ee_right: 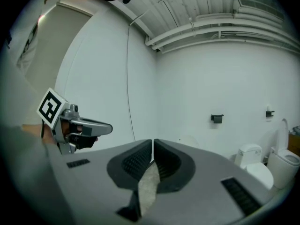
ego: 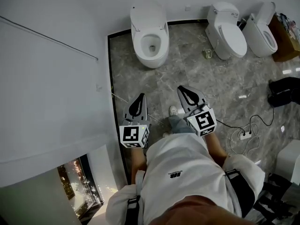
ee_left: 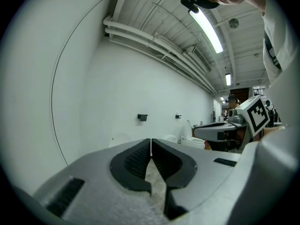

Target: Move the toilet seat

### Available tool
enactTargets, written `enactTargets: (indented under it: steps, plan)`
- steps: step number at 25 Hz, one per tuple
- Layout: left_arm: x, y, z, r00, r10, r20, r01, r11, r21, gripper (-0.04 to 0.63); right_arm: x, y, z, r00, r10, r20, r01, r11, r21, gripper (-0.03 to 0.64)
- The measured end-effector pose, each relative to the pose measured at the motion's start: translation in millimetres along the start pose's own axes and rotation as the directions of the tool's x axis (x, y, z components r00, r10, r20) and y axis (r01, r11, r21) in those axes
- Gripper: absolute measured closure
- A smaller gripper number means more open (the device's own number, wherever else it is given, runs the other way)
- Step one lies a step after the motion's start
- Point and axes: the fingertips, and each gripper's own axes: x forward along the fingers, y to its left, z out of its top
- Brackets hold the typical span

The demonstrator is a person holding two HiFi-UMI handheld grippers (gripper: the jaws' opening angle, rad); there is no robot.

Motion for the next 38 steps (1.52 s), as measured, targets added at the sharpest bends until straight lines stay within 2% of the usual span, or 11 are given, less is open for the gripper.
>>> enactTargets:
  steps: [16,27,38]
  plan:
    - [114.4,1.7,38.7,0.998,0.07,0.003,-0.07,0.996,0.055,0.563,64.4,-109.4,25.9,0.997,0.064,0.032,-0.063,0.998,-0.021,0.581]
    - [157.8,19.4,37.6,0.995,0.097,-0.016,-0.096,0.993,0.061,0.563,98.0,-141.9,24.8,0.997,0.07,0.02,-0.07,0.997,-0.012,0.581]
    - [213.7,73.5,45.3,0.998,0.061,0.007,-0.062,0.996,0.06,0.563,172.6,-156.1,32.7,0.999,0.035,0.015,-0.035,0.999,-0.037,0.581]
